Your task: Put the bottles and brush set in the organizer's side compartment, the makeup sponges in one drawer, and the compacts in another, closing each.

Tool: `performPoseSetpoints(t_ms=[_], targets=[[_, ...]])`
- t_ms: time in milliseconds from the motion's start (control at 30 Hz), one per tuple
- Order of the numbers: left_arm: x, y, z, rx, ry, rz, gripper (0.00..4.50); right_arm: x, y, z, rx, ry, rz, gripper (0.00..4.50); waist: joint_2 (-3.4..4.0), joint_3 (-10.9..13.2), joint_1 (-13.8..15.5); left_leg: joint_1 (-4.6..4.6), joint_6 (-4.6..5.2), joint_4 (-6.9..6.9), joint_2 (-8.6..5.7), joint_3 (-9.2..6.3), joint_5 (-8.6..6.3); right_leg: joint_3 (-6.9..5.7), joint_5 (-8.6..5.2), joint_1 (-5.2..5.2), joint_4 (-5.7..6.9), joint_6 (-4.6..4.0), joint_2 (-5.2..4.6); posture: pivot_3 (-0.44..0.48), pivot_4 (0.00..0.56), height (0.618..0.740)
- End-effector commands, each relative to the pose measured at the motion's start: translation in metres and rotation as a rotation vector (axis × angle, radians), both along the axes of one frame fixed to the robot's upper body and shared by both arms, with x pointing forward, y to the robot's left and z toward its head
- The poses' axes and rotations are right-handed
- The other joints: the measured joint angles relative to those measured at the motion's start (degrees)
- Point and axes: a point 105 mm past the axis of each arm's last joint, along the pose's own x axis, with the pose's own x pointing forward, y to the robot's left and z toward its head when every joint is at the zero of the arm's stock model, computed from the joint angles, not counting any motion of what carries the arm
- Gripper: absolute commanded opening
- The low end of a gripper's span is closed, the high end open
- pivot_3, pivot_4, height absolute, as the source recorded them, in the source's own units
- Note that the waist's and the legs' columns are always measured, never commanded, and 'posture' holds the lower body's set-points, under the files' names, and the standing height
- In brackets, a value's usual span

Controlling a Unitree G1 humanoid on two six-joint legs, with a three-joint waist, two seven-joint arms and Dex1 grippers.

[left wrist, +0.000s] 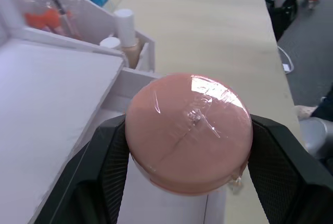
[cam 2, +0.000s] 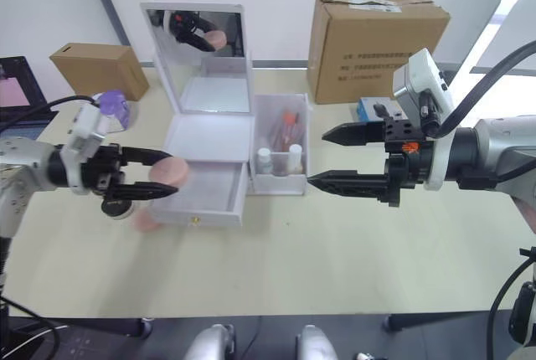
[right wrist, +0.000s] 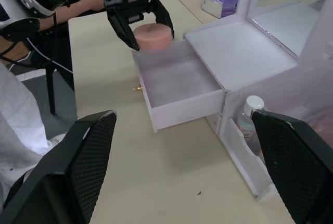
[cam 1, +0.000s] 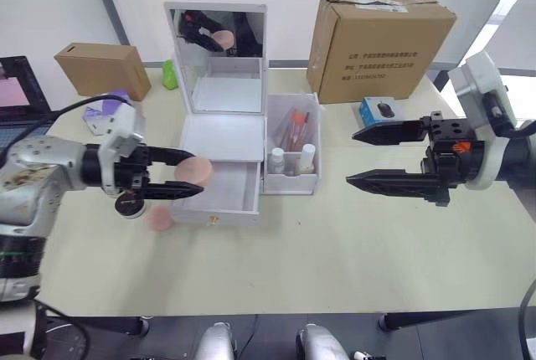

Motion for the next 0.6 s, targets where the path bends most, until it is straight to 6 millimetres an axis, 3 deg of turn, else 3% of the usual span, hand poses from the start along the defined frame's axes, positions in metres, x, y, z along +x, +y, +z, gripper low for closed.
performPoseSetpoints(t_ms=[33,200,600], targets=[[0.007,-0.002,0.004,0.019,-0.036,-0.029,2.94,-0.012,-0.004,0.01,-0.001,-0.06,-0.029,4.5,0.02,0.01,-0.03,0.02,0.02,0.0,0.0,-0.12,0.01,-0.01,-0.01,0.02,0.0,-0.03,0.06,0.0,0.15,0.74],[0.014,0.007,-0.003,0.065,-0.046,-0.02,2.94,-0.02,-0.007,0.01,-0.001,-0.063,-0.057,4.5,0.02,0.01,-0.13,0.28,0.03,-0.02,0.0,-0.24,0.02,0.03,-0.11,0.21,0.0,-0.03,0.11,0.0,0.15,0.74],[0.013,0.023,-0.018,0.141,-0.063,-0.002,2.94,-0.014,-0.007,0.011,0.016,-0.055,-0.052,4.5,0.02,0.01,0.24,0.25,0.03,-0.02,-0.02,-0.23,0.02,-0.02,-0.28,0.25,0.01,-0.38,0.01,0.0,0.15,0.74]])
